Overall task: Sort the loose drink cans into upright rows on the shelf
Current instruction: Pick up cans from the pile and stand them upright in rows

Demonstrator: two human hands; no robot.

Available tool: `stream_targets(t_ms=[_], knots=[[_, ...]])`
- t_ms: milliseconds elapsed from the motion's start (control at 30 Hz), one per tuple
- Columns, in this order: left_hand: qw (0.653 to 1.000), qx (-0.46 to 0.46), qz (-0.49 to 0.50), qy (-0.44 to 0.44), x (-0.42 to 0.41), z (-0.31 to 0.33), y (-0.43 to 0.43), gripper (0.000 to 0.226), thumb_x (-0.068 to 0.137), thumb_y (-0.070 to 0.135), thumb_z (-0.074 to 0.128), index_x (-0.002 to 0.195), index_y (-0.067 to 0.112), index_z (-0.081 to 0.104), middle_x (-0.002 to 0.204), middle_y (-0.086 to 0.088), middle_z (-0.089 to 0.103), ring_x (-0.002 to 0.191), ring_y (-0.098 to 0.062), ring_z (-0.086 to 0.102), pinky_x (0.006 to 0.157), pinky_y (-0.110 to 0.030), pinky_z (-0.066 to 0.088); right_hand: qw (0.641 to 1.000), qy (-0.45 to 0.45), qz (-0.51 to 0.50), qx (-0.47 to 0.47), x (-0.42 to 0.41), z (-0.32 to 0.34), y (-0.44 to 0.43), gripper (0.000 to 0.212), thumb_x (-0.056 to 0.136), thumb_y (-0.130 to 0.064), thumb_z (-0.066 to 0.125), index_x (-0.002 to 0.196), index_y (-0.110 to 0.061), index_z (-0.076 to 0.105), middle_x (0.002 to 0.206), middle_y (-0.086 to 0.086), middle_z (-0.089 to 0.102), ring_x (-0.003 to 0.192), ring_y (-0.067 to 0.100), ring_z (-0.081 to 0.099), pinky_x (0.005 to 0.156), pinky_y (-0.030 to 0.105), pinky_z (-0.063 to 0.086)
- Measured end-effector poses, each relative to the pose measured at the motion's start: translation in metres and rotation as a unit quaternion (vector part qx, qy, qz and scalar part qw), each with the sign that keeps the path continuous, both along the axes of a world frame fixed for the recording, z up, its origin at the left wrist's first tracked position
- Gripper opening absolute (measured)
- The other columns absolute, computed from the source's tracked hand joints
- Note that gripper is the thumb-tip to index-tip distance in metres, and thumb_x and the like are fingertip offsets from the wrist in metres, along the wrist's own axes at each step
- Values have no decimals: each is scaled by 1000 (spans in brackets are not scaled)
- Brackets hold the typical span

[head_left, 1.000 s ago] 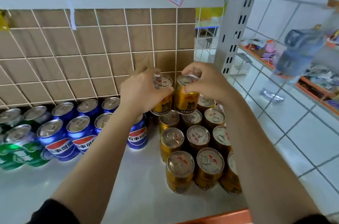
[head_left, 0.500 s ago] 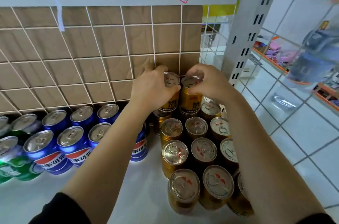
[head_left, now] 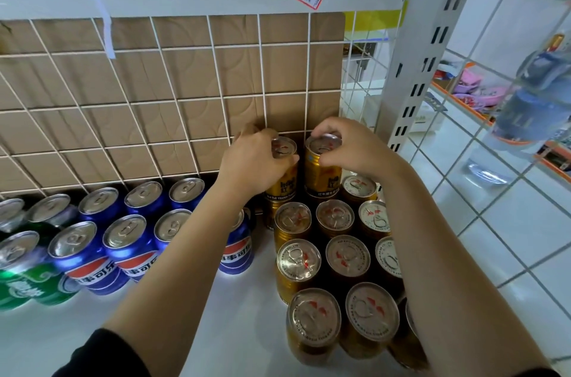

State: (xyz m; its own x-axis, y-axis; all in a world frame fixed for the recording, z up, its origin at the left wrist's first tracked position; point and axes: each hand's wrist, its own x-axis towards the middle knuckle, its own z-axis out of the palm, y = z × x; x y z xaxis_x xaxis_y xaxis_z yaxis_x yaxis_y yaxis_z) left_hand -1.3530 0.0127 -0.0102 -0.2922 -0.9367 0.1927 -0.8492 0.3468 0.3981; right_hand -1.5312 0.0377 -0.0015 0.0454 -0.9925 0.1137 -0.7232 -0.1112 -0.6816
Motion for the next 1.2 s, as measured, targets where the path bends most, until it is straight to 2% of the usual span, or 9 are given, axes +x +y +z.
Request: stream_targets(t_ms=[133,267,400,467,600,733,867,1033,1200], knots=[[1000,7,-12,24,2,0,0,61,81,48,64,131,17,50,130,-10,52,111,-26,54,77,-26,40,999,36,-6,5,0,-1,-2,53,74,-9,68,124,-18,53,121,-1,49,110,13,48,82,24,41],[999,12,-18,33,4,-1,1,60,81,48,64,130,17,49,130,-11,51,111,-25,53,75,-24,38,998,50,-41,1,2,-5,-1,57,73,-16,73,125,-22,51,116,1,35,101,16,42,80,25,36],[999,25,-19,39,8,-6,3,65,82,49,63,134,16,44,131,-11,49,116,-26,50,80,-24,37,997,52,-57,-30,9,-10,2,53,72,-15,73,122,-17,53,117,4,42,95,14,44,70,21,34],[998,25,-14,50,8,-7,3,64,81,50,63,132,14,46,127,-10,53,114,-25,51,80,-24,37,996,43,-70,-39,10,-12,3,52,71,-16,73,120,-16,54,116,4,45,95,14,45,72,22,34],[998,33,-7,59,7,-6,11,70,84,45,63,139,13,34,135,-14,46,122,-29,47,90,-31,42,994,40,-90,-53,12,-17,8,60,73,-18,74,127,-16,50,125,7,48,107,19,48,80,22,33],[1000,-3,-3,20,8,-4,25,75,85,44,61,144,15,25,143,-15,35,127,-33,41,97,-40,42,991,52,-111,-55,17,-19,21,68,72,-24,76,133,-19,46,136,9,39,126,28,38,98,32,35],[999,-31,-1,-6,12,-2,42,74,87,46,58,145,15,24,146,-13,30,134,-33,29,105,-42,34,987,76,-133,-55,26,-13,40,68,75,-27,73,135,-24,42,143,6,29,134,28,23,105,38,28],[998,-52,-33,15,25,-9,70,76,88,44,57,148,17,19,152,-10,23,139,-30,20,110,-44,28,987,101,-119,-45,47,-15,74,64,79,-31,69,136,-23,41,147,5,25,136,30,24,108,45,34],[998,-53,-28,-15,45,-24,110,77,91,49,48,150,20,9,158,-8,10,145,-29,4,119,-46,7,983,151,-95,-39,83,-25,113,59,85,-33,62,138,-22,39,145,7,29,134,33,25,109,44,27]])
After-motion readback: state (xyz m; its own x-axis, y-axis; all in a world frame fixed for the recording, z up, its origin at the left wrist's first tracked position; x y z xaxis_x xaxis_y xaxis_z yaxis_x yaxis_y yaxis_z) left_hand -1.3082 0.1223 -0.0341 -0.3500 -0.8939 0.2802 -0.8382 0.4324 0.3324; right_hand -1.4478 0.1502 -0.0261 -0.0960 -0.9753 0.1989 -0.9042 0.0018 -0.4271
